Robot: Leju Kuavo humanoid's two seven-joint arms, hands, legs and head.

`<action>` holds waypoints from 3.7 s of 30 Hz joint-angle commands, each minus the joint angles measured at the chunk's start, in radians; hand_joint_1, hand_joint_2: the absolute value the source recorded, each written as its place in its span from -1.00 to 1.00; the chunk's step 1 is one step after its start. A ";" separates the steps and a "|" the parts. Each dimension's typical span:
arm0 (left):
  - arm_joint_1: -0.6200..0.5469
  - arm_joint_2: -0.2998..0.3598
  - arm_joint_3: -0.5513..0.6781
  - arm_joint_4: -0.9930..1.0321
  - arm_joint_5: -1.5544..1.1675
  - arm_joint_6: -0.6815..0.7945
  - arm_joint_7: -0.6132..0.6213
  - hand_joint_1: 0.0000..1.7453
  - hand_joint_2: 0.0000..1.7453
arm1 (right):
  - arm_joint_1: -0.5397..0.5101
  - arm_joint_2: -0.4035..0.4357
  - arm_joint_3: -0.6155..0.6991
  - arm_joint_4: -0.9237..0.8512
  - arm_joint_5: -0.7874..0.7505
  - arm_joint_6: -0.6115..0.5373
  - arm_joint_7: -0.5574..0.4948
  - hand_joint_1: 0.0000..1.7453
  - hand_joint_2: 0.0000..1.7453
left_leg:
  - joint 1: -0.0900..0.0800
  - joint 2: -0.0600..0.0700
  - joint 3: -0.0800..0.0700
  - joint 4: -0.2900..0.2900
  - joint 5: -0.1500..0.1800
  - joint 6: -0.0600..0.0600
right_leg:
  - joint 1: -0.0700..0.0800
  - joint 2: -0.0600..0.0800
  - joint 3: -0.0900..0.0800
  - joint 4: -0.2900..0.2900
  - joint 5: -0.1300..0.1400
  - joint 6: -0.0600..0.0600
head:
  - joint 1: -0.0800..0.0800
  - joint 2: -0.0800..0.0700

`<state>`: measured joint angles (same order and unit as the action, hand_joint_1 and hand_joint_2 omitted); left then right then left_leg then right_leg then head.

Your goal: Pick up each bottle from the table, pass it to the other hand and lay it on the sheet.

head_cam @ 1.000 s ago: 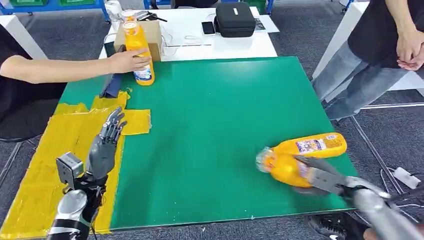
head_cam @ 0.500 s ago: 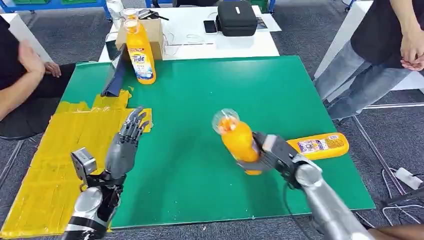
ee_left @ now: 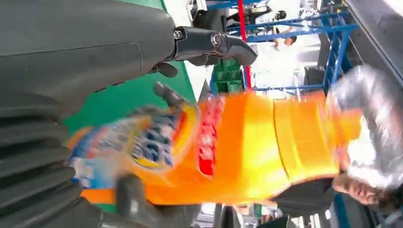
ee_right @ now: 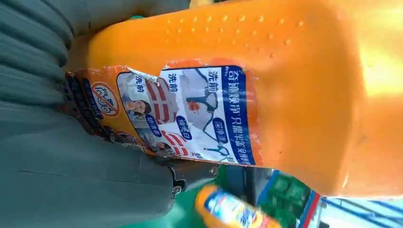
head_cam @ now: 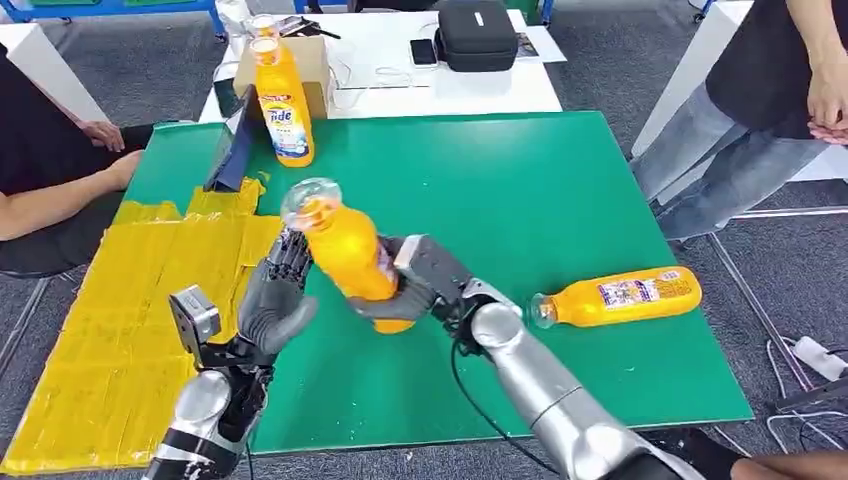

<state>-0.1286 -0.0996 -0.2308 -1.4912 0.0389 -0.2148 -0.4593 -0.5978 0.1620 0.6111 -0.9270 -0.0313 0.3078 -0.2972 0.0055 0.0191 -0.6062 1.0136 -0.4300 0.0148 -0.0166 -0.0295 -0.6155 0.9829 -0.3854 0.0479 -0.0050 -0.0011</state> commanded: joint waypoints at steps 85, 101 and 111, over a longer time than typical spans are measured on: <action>-0.066 0.258 -0.072 0.720 -1.510 0.730 0.297 -0.76 1.00 | 0.264 -0.954 -0.488 -0.468 0.198 0.121 0.039 -1.00 1.00 | -0.004 -0.005 0.001 -0.002 -0.001 0.004 | -0.004 -0.003 0.003 -0.007 0.001 0.004 | 0.000 0.000; -0.045 0.276 -0.090 0.658 -1.423 0.726 0.248 -1.00 -1.00 | 0.281 -0.951 -0.456 -0.403 0.229 0.085 0.023 -1.00 1.00 | -0.004 -0.013 0.006 -0.002 0.001 0.006 | -0.004 -0.010 0.013 -0.006 0.003 0.004 | 0.000 0.000; 0.059 0.172 0.139 0.205 -0.589 0.358 -0.198 -1.00 -1.00 | 0.396 -0.991 -0.485 -0.329 0.315 0.086 0.007 -1.00 1.00 | -0.002 -0.019 0.003 0.000 0.005 0.005 | -0.003 -0.015 0.011 -0.005 0.002 0.004 | 0.000 0.000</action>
<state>-0.1440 0.1496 -0.2408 -1.0161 -0.9126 0.4169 -0.5056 -0.2373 -0.8648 0.1087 -1.3828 0.2110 0.3918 -0.2808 0.0011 0.0006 -0.6044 1.0134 -0.4238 0.0203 -0.0211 -0.0466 -0.6070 0.9793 -0.3827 0.0531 -0.0053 -0.0011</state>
